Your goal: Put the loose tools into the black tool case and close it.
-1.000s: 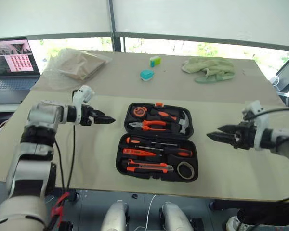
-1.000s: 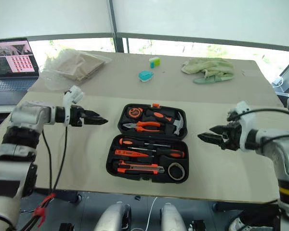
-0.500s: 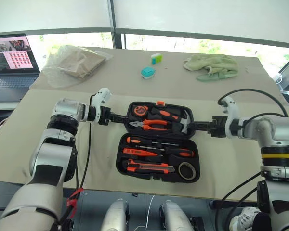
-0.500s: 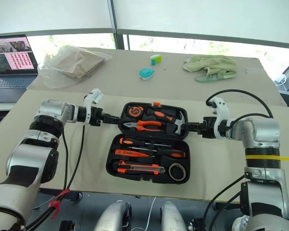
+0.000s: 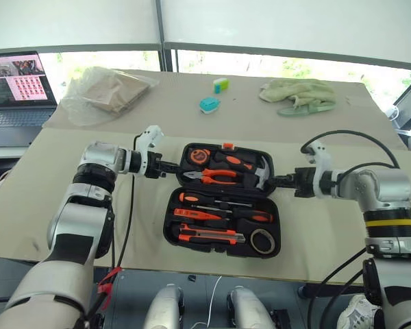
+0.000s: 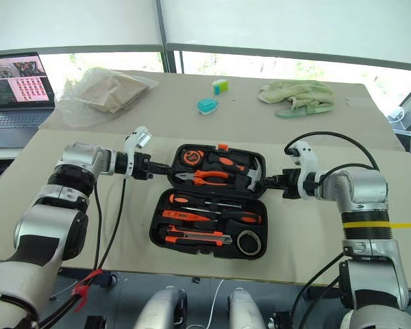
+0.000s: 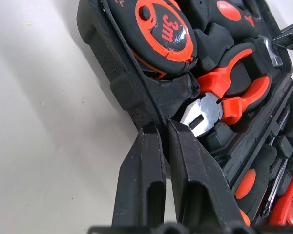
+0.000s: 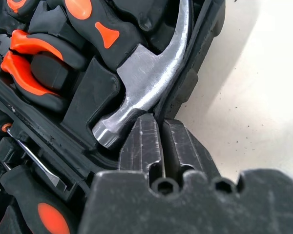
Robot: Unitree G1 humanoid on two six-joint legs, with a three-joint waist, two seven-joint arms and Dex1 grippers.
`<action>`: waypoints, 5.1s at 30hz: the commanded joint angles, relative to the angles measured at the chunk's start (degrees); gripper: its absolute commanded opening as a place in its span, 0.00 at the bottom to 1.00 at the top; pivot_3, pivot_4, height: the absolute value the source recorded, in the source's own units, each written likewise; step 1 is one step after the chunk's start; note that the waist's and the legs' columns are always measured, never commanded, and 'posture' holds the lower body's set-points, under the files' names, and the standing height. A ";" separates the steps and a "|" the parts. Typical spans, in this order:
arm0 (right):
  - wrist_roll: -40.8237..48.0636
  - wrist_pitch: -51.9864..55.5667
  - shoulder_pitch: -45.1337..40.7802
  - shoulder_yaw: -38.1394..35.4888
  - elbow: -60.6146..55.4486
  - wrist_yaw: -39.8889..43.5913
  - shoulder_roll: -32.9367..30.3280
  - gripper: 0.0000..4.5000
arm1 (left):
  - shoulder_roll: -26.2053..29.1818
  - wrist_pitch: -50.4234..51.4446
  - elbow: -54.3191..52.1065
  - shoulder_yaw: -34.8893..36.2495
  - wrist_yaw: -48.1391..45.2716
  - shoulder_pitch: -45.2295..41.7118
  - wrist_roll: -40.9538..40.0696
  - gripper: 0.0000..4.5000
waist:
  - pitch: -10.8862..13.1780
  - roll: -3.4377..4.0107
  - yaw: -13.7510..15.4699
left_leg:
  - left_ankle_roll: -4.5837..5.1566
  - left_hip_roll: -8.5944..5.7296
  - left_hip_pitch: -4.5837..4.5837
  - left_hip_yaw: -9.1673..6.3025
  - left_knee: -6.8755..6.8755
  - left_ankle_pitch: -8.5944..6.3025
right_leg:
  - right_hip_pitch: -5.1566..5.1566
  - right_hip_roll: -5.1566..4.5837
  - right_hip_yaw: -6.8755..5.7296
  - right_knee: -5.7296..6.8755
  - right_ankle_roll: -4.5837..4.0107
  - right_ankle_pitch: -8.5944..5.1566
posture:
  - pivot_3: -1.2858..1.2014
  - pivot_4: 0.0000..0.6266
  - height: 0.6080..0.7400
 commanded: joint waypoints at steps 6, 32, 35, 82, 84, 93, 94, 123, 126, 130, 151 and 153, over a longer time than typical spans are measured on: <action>0.79 -7.54 -1.79 -4.82 -5.80 -2.13 1.71 0.02 | 0.60 -2.89 -11.15 2.87 -2.38 4.11 -3.12 0.00 | 0.01 0.01 -0.16 | -0.01 0.00 -0.11 -0.03 0.00 0.05 | -0.21 0.00 0.05 0.13 -0.02 0.04 | 0.52 0.24 1.00; -20.83 -67.14 28.62 -4.89 -14.49 -10.54 2.18 0.02 | -2.00 -54.11 -38.69 6.04 19.83 33.50 4.23 0.00 | 0.01 0.03 0.49 | -0.01 -0.01 -0.19 -0.27 -0.06 0.05 | -0.12 -0.10 0.05 -0.24 0.07 0.14 | 0.52 0.24 1.00; -22.20 -72.25 30.39 -4.82 -13.84 -10.23 1.85 0.02 | -1.49 -57.54 -38.77 5.84 21.29 35.26 5.15 0.00 | 0.01 0.03 0.67 | -0.01 -0.01 -0.07 -0.25 -0.06 0.05 | 0.00 -0.11 0.05 -0.26 0.07 0.15 | 0.52 0.24 1.00; -14.34 -45.90 46.32 3.90 -39.69 3.90 -11.34 0.00 | 2.59 -66.51 -8.09 -11.84 -11.61 10.55 11.11 0.01 | -0.15 -0.46 0.80 | 0.14 0.07 0.16 0.16 -0.18 -0.03 | 0.71 0.04 0.00 -1.21 0.18 0.26 | 0.52 0.24 1.00; -15.75 -46.55 43.53 3.10 -36.19 2.44 -10.72 0.00 | 3.51 -65.76 -9.46 -11.13 -15.06 11.19 9.78 0.01 | -0.15 -0.46 0.80 | 0.14 0.07 0.17 0.16 -0.11 -0.03 | 0.75 0.03 -0.01 -1.21 0.23 0.34 | 0.52 0.24 1.00; -11.87 -47.84 46.90 -3.53 -34.62 6.56 -11.58 0.00 | 2.54 -52.80 -10.14 -2.48 -12.28 3.35 2.82 0.01 | -0.14 -0.47 1.66 | 0.15 0.07 0.08 0.09 -0.01 -0.02 | 0.73 0.04 -0.05 -1.19 0.28 0.41 | 0.52 0.24 1.00; -10.67 -47.49 48.31 -5.01 -35.66 7.57 -11.74 0.00 | 2.09 -48.23 -13.15 -1.58 -14.18 2.75 0.30 0.01 | -0.14 -0.47 1.71 | 0.15 0.05 0.06 0.06 0.01 -0.02 | 0.73 0.03 -0.08 -1.19 0.30 0.42 | 0.52 0.24 1.00; -11.41 -41.21 44.07 8.67 -43.62 3.83 -4.40 0.00 | -8.05 -62.69 -19.59 -20.31 -6.34 14.23 14.43 0.01 | -1.79 0.13 0.21 | 0.15 0.14 1.52 0.08 -0.16 0.03 | 2.02 0.10 0.10 -1.27 0.55 0.06 | 0.52 0.24 1.00; -13.05 -41.90 43.29 10.86 -43.66 3.09 -3.15 0.00 | -8.08 -62.72 -19.61 -19.90 -6.30 14.14 14.38 0.01 | -1.79 0.13 0.21 | 0.15 0.14 1.52 0.08 -0.16 0.04 | 2.01 0.11 0.10 -1.27 0.55 0.06 | 0.52 0.24 1.00; -13.73 -41.15 42.21 11.86 -43.82 2.12 -1.59 0.00 | -8.18 -62.75 -19.62 -19.58 -6.46 14.27 14.45 0.01 | -1.79 0.13 0.20 | 0.15 0.14 1.48 0.08 -0.16 0.04 | 1.96 0.11 0.11 -1.27 0.55 0.05 | 0.52 0.24 1.00; -20.41 -50.51 44.76 7.27 -47.59 -2.65 0.93 0.00 | -9.15 -63.56 -19.60 -19.72 -8.09 14.51 14.59 0.01 | -1.76 0.11 -0.10 | 0.15 0.18 1.41 0.16 -0.29 0.03 | 1.78 0.14 0.15 -1.26 0.51 0.02 | 0.52 0.24 1.00; -19.97 -49.33 45.68 7.15 -48.23 -1.92 0.27 0.00 | -9.18 -63.92 -19.49 -19.85 -8.12 14.52 14.79 0.01 | -1.76 0.11 0.00 | 0.15 0.18 1.41 0.16 -0.29 0.03 | 1.78 0.14 0.15 -1.27 0.52 0.00 | 0.52 0.24 1.00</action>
